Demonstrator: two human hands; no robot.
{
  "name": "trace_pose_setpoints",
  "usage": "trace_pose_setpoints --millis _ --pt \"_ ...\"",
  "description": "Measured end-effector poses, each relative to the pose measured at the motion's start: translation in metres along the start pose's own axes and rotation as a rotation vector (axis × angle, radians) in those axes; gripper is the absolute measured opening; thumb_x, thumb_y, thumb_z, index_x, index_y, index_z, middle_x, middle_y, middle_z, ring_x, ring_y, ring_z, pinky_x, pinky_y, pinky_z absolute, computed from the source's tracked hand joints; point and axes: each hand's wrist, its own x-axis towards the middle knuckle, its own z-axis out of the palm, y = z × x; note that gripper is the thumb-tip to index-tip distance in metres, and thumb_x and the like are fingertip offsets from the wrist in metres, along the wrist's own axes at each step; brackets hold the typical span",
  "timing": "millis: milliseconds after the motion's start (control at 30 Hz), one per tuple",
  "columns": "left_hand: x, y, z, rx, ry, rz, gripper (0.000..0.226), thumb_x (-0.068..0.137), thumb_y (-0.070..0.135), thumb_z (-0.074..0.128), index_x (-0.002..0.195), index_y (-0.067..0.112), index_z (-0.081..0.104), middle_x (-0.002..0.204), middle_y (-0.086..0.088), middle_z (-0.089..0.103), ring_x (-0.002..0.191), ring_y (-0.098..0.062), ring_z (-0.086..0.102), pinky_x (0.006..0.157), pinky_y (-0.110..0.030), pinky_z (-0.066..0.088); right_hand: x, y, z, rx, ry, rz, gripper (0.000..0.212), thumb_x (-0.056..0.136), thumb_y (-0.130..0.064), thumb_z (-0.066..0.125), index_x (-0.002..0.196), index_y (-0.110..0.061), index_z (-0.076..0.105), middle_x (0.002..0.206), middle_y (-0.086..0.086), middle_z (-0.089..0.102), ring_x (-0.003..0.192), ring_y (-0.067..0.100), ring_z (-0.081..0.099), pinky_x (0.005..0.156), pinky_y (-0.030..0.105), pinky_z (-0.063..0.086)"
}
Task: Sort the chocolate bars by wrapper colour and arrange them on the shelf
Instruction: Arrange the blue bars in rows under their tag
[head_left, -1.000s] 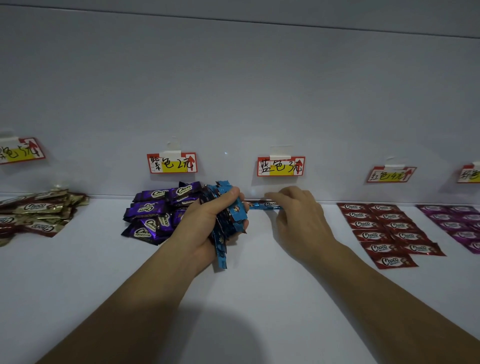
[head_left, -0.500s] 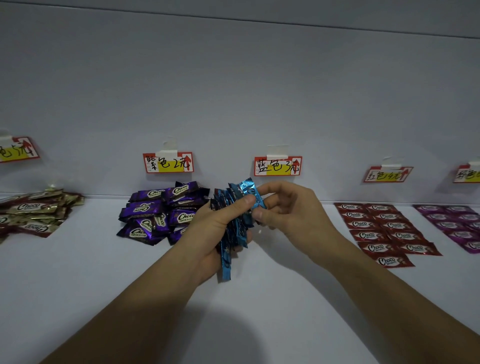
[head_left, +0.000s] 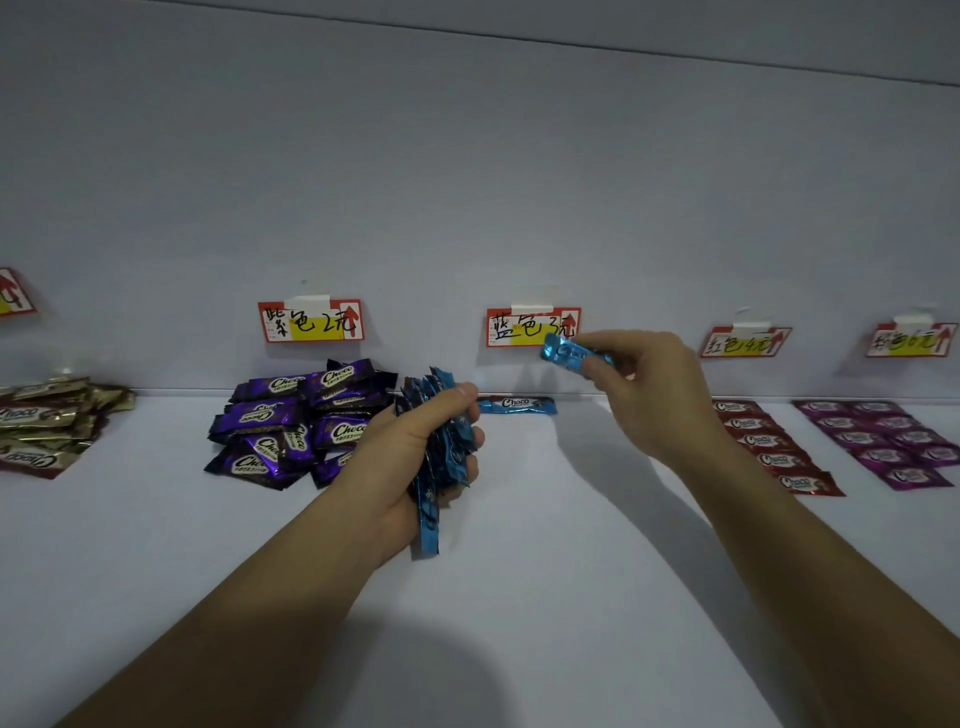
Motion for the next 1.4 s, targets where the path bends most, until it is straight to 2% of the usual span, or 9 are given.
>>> trace_pose_setpoints --millis 233,400,533,733,1033,1133,1233,1333,1400 --pt "-0.001 -0.001 0.002 0.035 0.007 0.009 0.033 0.075 0.036 0.081 0.094 0.009 0.074 0.079 -0.01 0.07 0.057 -0.018 0.061 0.06 -0.031 0.047 -0.002 0.016 0.009 -0.583 0.055 0.034 0.024 0.098 -0.017 0.06 0.112 -0.027 0.076 0.108 0.002 0.074 0.098 0.028 0.062 0.082 0.038 0.045" --pt "-0.002 -0.001 0.002 0.048 0.011 0.024 0.034 0.076 0.036 0.08 0.096 0.009 0.074 0.079 -0.01 0.07 0.057 -0.019 0.06 0.062 -0.032 0.046 0.0 0.029 0.025 -0.755 -0.003 0.055 0.026 0.091 -0.015 0.06 0.104 -0.03 0.077 0.102 -0.002 0.065 0.102 0.026 0.048 0.073 0.036 0.028" --pt "-0.002 -0.001 0.003 0.065 0.007 0.021 0.033 0.077 0.037 0.08 0.095 0.01 0.074 0.079 -0.009 0.07 0.056 -0.019 0.061 0.061 -0.032 0.046 -0.005 0.028 0.031 -0.811 -0.032 0.067 0.016 0.083 -0.015 0.06 0.091 -0.024 0.072 0.091 -0.005 0.061 0.094 0.024 0.048 0.071 0.037 0.028" --pt "-0.003 0.0 0.003 0.032 0.003 0.013 0.035 0.073 0.037 0.08 0.094 0.009 0.075 0.079 -0.01 0.071 0.06 -0.02 0.061 0.064 -0.032 0.046 -0.017 0.025 0.033 -0.611 -0.091 0.028 0.02 0.086 -0.013 0.055 0.097 -0.022 0.069 0.09 0.0 0.059 0.084 0.025 0.056 0.067 0.034 0.045" --pt "-0.003 0.001 0.002 0.014 0.001 0.004 0.037 0.075 0.042 0.08 0.094 0.011 0.074 0.083 -0.01 0.071 0.058 -0.018 0.061 0.06 -0.031 0.049 -0.02 0.013 0.029 -0.645 -0.103 0.029 0.025 0.09 -0.019 0.058 0.111 -0.025 0.069 0.1 -0.002 0.063 0.092 0.023 0.057 0.079 0.039 0.051" --pt "-0.003 0.001 0.001 -0.012 0.009 0.009 0.039 0.075 0.043 0.079 0.097 0.012 0.074 0.088 -0.01 0.073 0.057 -0.018 0.063 0.063 -0.032 0.048 -0.021 -0.008 0.02 -0.304 -0.019 -0.065 0.023 0.092 -0.02 0.066 0.115 -0.024 0.07 0.103 -0.004 0.067 0.092 0.013 0.06 0.082 0.032 0.051" --pt "-0.002 0.0 0.0 -0.061 0.002 0.03 0.047 0.076 0.041 0.08 0.112 0.012 0.071 0.099 -0.01 0.077 0.07 -0.019 0.072 0.07 -0.036 0.052 -0.035 -0.046 0.017 0.299 -0.25 -0.084 0.022 0.086 -0.025 0.077 0.107 -0.025 0.071 0.086 -0.006 0.069 0.078 0.009 0.065 0.07 0.02 0.051" --pt "-0.002 0.001 0.001 -0.195 -0.005 0.033 0.047 0.079 0.033 0.079 0.119 0.011 0.069 0.109 -0.016 0.075 0.092 -0.027 0.075 0.073 -0.039 0.061 -0.049 -0.061 0.03 0.415 -0.381 -0.054 0.036 0.076 -0.033 0.087 0.106 -0.028 0.069 0.087 -0.003 0.066 0.076 0.016 0.064 0.063 0.021 0.05" --pt "-0.003 0.002 0.002 -0.226 0.043 0.031 0.043 0.078 0.033 0.08 0.114 0.01 0.072 0.102 -0.016 0.076 0.08 -0.023 0.074 0.063 -0.034 0.06 -0.053 -0.063 0.036 0.403 -0.376 -0.044 0.042 0.072 -0.035 0.089 0.106 -0.029 0.066 0.084 -0.002 0.064 0.076 0.022 0.064 0.061 0.024 0.05"
